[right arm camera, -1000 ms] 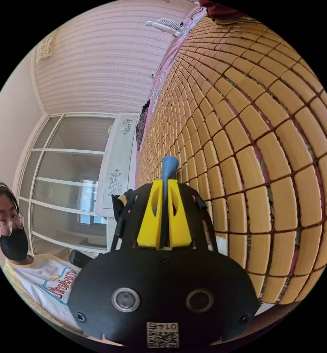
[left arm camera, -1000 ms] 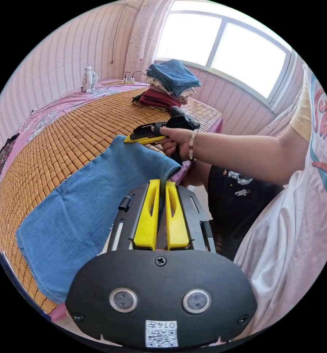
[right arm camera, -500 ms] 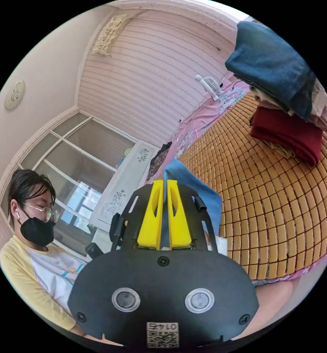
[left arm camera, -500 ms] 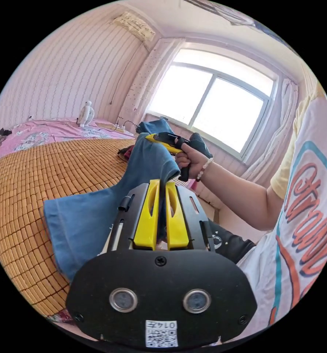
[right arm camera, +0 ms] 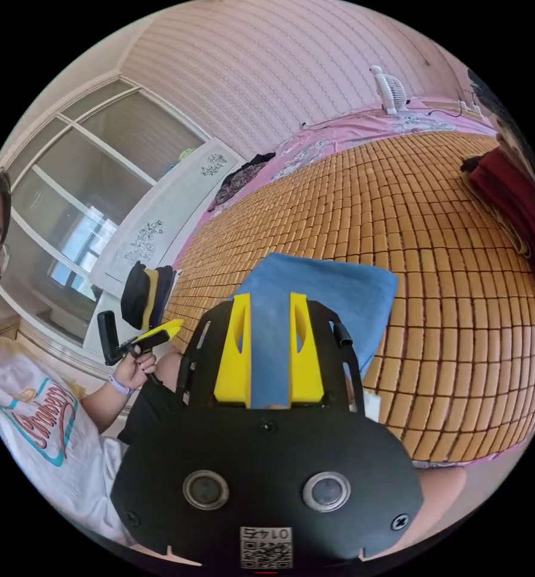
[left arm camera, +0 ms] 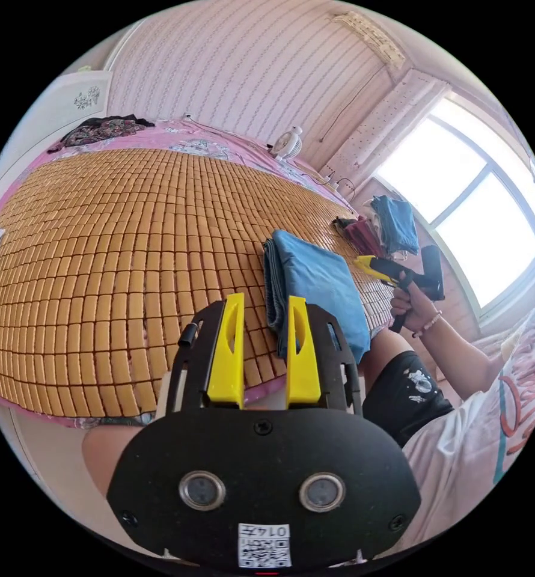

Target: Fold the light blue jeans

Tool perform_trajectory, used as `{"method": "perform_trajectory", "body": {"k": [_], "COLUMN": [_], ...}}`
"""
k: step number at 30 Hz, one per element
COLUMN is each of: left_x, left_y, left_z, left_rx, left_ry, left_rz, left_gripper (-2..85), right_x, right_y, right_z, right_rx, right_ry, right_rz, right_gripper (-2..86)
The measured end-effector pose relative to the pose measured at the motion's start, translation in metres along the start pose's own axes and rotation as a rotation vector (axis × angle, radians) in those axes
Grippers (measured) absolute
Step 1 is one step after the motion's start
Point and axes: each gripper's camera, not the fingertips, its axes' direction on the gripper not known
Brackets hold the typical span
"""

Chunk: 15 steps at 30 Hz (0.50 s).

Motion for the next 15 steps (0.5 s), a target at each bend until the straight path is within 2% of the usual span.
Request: {"method": "perform_trajectory", "body": {"k": [3,6,8,9,15], "left_x": [0.004,0.01,0.019,0.023,0.043], "left_y": [-0.03,-0.059,-0.066,-0.065,-0.051], "left_z": [0.035,0.069,0.087,0.104,0.087], "left_rx": [0.004,-0.056,-0.118,-0.219,-0.191], "left_ry": [0.094,0.189,0.128,0.073,0.095], "left_rz": [0.013,-0.02,0.018,0.03,0.047], "left_gripper": [14.0,16.4,16.5,16.4,14.5], "right_x": [0.002,0.005,0.003,0.0,-0.036], "right_y": [0.016,0.024,0.024,0.023,0.009], "right_z": [-0.019,-0.025,-0.023,-0.021,-0.041], "right_rx": [0.012,0.036,0.03,0.013,0.087], "right_ry": [0.154,0.159,0.125,0.119,0.136], "right_rz": [0.05,0.141,0.176,0.192,0.116], "right_gripper": [13.8,14.9,15.2,14.9,13.6]}}
